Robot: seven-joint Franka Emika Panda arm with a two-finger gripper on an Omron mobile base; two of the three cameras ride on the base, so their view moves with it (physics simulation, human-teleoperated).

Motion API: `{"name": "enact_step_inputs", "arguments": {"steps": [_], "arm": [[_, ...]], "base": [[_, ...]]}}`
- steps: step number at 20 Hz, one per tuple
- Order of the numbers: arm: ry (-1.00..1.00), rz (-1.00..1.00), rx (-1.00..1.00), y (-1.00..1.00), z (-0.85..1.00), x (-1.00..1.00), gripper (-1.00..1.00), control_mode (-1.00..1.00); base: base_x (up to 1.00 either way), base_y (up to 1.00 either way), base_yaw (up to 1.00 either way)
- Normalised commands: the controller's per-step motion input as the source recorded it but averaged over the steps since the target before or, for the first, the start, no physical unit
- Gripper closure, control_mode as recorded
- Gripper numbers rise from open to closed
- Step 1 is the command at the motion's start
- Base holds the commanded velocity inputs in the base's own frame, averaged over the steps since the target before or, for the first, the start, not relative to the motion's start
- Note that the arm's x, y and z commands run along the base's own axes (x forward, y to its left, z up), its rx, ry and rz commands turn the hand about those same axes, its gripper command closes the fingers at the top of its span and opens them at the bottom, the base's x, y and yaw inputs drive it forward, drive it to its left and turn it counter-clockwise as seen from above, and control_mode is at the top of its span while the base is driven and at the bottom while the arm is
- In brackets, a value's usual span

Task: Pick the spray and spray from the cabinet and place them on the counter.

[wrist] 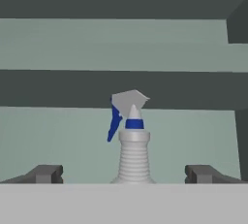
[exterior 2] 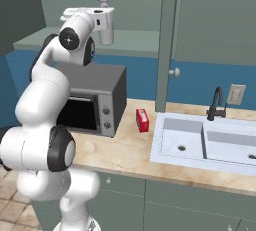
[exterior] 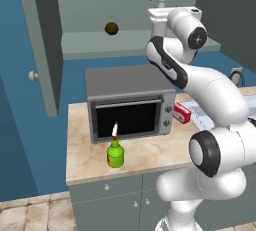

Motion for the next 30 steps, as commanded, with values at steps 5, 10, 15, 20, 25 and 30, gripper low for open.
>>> {"name": "enact_step_inputs", "arguments": {"steps": [5, 10, 15, 20, 25, 30], "arm": [[0.00, 0.00, -0.01, 0.00, 0.00, 0.27, -1.00, -1.00], [0.01, 0.00, -0.02, -0.01, 0.00, 0.25, -1.00, -1.00], [0.02, -0.02, -0.02, -0.07, -0.02, 0.20, -1.00, -1.00], [0.01, -0.01, -0.02, -0.05, -0.01, 0.22, -1.00, -1.00], [0.01, 0.00, -0.01, 0.00, 0.00, 0.17, -1.00, -1.00], [0.01, 0.00, -0.01, 0.00, 0.00, 0.17, -1.00, -1.00]], "base": [[0.00, 0.00, 0.00], [0.00, 0.00, 0.00], [0.00, 0.00, 0.00], [0.00, 0.00, 0.00], [0.00, 0.00, 0.00], [0.00, 0.00, 0.00]]}}
